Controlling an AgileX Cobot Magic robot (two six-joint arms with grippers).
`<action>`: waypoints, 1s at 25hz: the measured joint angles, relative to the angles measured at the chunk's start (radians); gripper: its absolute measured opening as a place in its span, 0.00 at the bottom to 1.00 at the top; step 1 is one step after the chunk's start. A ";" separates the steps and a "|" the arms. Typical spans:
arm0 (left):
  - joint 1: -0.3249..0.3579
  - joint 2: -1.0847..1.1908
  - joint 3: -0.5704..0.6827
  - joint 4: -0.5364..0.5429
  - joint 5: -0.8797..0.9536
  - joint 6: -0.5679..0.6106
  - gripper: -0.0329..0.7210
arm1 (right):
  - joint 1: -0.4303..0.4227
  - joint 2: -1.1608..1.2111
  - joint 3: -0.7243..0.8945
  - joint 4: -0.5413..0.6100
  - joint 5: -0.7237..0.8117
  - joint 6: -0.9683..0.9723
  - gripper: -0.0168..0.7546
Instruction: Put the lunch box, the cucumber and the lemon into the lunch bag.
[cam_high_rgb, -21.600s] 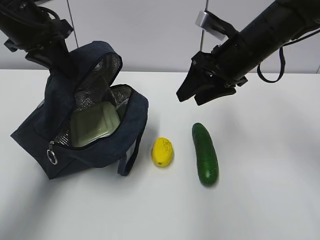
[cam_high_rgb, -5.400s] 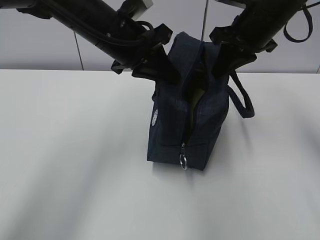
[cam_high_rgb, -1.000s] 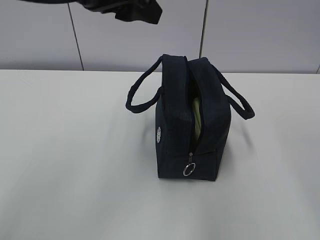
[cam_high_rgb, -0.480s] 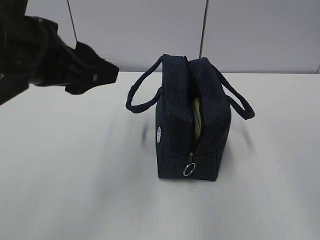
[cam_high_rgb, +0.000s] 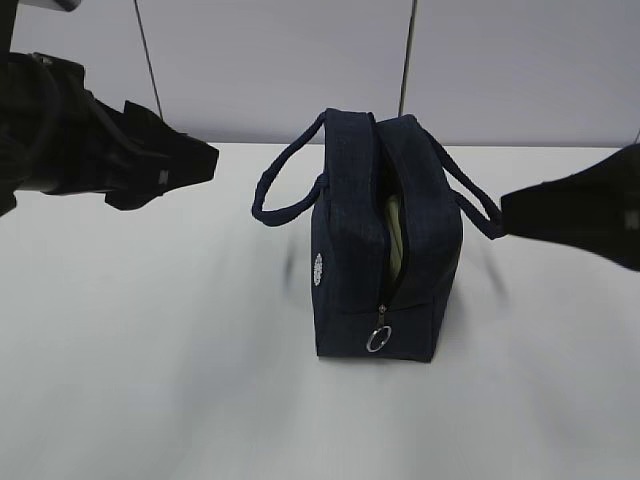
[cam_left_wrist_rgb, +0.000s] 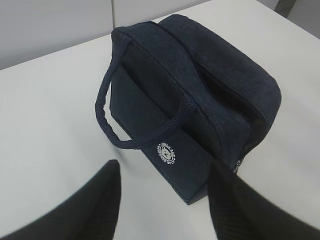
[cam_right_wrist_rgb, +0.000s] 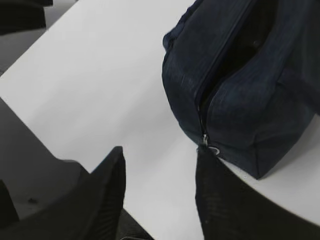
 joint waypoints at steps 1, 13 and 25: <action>0.000 0.000 0.000 0.000 0.000 0.000 0.55 | 0.000 0.038 0.000 0.011 0.011 -0.014 0.47; 0.000 0.000 0.000 0.013 0.000 0.004 0.55 | 0.000 0.298 0.022 0.206 0.039 -0.216 0.55; 0.000 0.000 0.000 0.027 0.000 0.004 0.55 | 0.000 0.373 0.265 0.762 -0.015 -0.626 0.55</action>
